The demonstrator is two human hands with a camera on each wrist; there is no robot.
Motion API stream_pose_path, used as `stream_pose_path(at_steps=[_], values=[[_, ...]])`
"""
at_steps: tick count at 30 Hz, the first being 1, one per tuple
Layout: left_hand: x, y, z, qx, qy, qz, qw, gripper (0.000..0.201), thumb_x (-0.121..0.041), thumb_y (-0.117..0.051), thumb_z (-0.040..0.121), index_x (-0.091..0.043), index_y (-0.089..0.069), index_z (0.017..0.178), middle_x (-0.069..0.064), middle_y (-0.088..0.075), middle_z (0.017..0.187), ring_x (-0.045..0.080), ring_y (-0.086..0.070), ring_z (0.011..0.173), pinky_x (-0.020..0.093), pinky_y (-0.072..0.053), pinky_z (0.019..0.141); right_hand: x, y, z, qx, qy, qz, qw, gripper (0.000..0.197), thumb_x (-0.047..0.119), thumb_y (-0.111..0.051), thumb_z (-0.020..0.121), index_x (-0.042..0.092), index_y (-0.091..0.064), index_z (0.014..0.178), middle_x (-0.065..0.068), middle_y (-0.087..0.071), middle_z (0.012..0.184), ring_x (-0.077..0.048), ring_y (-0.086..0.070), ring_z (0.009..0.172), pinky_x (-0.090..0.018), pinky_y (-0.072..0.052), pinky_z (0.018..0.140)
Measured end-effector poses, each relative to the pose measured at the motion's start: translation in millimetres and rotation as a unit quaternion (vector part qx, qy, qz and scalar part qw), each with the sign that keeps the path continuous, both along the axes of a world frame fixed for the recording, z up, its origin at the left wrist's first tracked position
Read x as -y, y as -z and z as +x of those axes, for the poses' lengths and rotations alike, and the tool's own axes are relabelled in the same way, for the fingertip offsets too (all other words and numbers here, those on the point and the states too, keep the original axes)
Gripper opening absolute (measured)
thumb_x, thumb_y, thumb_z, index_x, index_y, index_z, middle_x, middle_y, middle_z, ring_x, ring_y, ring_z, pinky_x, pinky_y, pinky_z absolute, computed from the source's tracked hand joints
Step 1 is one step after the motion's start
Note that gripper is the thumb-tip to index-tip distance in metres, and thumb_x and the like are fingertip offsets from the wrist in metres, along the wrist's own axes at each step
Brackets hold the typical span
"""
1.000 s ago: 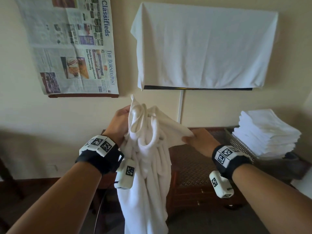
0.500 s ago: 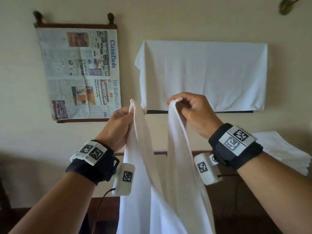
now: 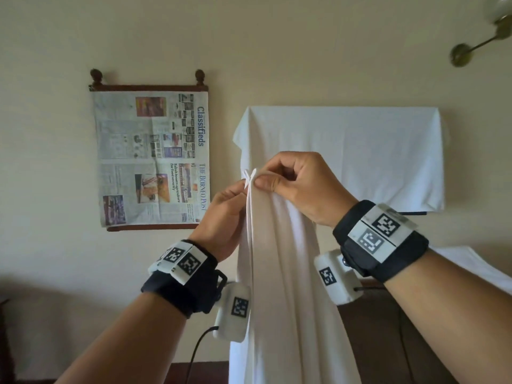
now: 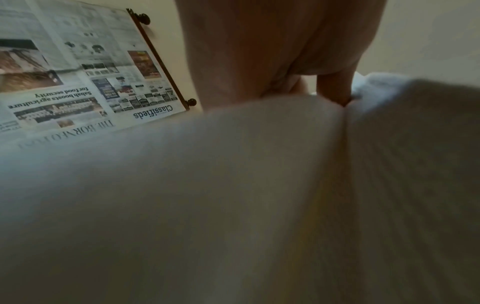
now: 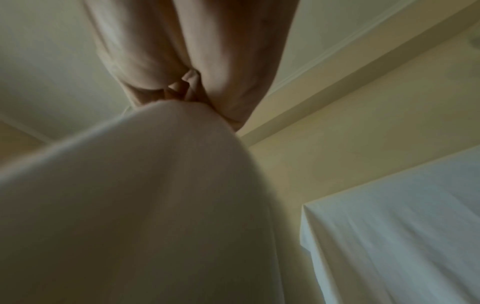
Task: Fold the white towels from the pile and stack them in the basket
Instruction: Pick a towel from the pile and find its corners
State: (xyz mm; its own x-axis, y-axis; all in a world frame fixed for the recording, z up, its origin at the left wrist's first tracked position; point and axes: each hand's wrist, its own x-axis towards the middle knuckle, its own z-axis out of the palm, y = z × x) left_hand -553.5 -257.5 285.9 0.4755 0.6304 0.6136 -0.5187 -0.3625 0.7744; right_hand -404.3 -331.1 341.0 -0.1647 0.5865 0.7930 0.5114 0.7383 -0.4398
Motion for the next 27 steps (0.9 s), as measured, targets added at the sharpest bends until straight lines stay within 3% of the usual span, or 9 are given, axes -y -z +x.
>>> stream_pose_path(at_steps=[3,5,9,12,15,19,22,24,27], values=[[-3,2,0,-0.013,0.020,-0.012,1.000,0.034,-0.012,-0.054,0.093,0.007,-0.064,0.119,0.019,-0.071,0.101,0.028,-0.071,0.086,0.036,-0.059,0.078,-5,-1,3,0.045,0.007,-0.022,0.999,0.021,0.022,-0.071,0.090,0.020,-0.069,0.110,-0.017,-0.065,0.084,-0.036,-0.062,0.080,-0.045,-0.053,0.081],[-7,4,1,-0.039,0.017,-0.013,0.999,0.029,-0.015,-0.054,0.093,-0.002,-0.070,0.113,0.015,-0.072,0.098,0.026,-0.070,0.087,0.036,-0.057,0.080,-8,-1,7,0.104,0.014,-0.067,0.992,0.028,0.025,-0.064,0.095,0.027,-0.065,0.123,-0.007,-0.065,0.091,-0.029,-0.062,0.085,-0.035,-0.052,0.083],[-16,18,5,-0.112,-0.063,-0.013,0.992,0.036,-0.029,-0.061,0.088,-0.009,-0.068,0.117,0.012,-0.070,0.103,0.027,-0.066,0.096,0.046,-0.050,0.087,-17,11,18,0.087,0.035,-0.108,0.990,0.012,0.022,-0.064,0.095,0.015,-0.068,0.104,0.005,-0.061,0.086,-0.008,-0.057,0.077,-0.017,-0.046,0.072],[-18,31,11,-0.099,-0.174,-0.012,0.980,0.035,-0.043,-0.064,0.083,-0.013,-0.068,0.100,0.005,-0.066,0.090,0.022,-0.058,0.083,0.045,-0.044,0.081,-31,30,32,0.027,0.048,-0.117,0.992,0.008,0.020,-0.066,0.094,0.012,-0.066,0.095,0.002,-0.064,0.082,-0.006,-0.059,0.076,-0.019,-0.047,0.074],[-16,38,22,-0.131,-0.194,0.053,0.971,0.055,-0.056,-0.067,0.083,-0.002,-0.059,0.087,0.008,-0.052,0.079,0.021,-0.048,0.075,0.041,-0.039,0.071,-45,41,45,-0.019,0.037,-0.126,0.991,0.011,0.019,-0.064,0.095,0.008,-0.062,0.094,-0.012,-0.071,0.089,-0.021,-0.064,0.079,-0.032,-0.050,0.078],[-28,34,38,-0.161,-0.234,0.093,0.954,0.029,-0.041,-0.063,0.087,-0.014,-0.063,0.078,0.009,-0.056,0.077,0.021,-0.051,0.073,0.041,-0.043,0.069,-59,44,57,-0.032,0.048,-0.110,0.992,0.011,0.017,-0.064,0.095,0.006,-0.060,0.094,-0.001,-0.065,0.085,-0.009,-0.060,0.079,-0.027,-0.050,0.079],[-39,25,49,-0.153,-0.240,0.048,0.957,0.025,-0.029,-0.060,0.095,-0.022,-0.063,0.072,0.001,-0.057,0.074,0.016,-0.052,0.069,0.032,-0.043,0.064,-70,52,70,-0.073,0.016,-0.129,0.989,0.021,0.022,-0.066,0.094,0.002,-0.060,0.098,-0.009,-0.068,0.093,-0.017,-0.064,0.083,-0.031,-0.053,0.078],[-46,20,57,-0.156,-0.249,0.052,0.954,0.028,-0.022,-0.057,0.101,-0.020,-0.062,0.073,-0.001,-0.057,0.071,0.012,-0.052,0.066,0.027,-0.043,0.061,-75,68,82,-0.151,-0.052,-0.206,0.965,0.031,0.023,-0.068,0.092,-0.004,-0.059,0.103,-0.013,-0.068,0.095,-0.022,-0.064,0.084,-0.036,-0.053,0.077],[-60,17,66,-0.202,-0.290,0.092,0.931,0.027,-0.022,-0.054,0.103,-0.019,-0.058,0.076,-0.001,-0.052,0.072,0.012,-0.048,0.065,0.026,-0.041,0.061,-84,113,103,-0.218,-0.153,-0.366,0.891,0.049,0.025,-0.071,0.083,-0.008,-0.061,0.116,-0.026,-0.066,0.114,-0.038,-0.064,0.104,-0.051,-0.050,0.098]])
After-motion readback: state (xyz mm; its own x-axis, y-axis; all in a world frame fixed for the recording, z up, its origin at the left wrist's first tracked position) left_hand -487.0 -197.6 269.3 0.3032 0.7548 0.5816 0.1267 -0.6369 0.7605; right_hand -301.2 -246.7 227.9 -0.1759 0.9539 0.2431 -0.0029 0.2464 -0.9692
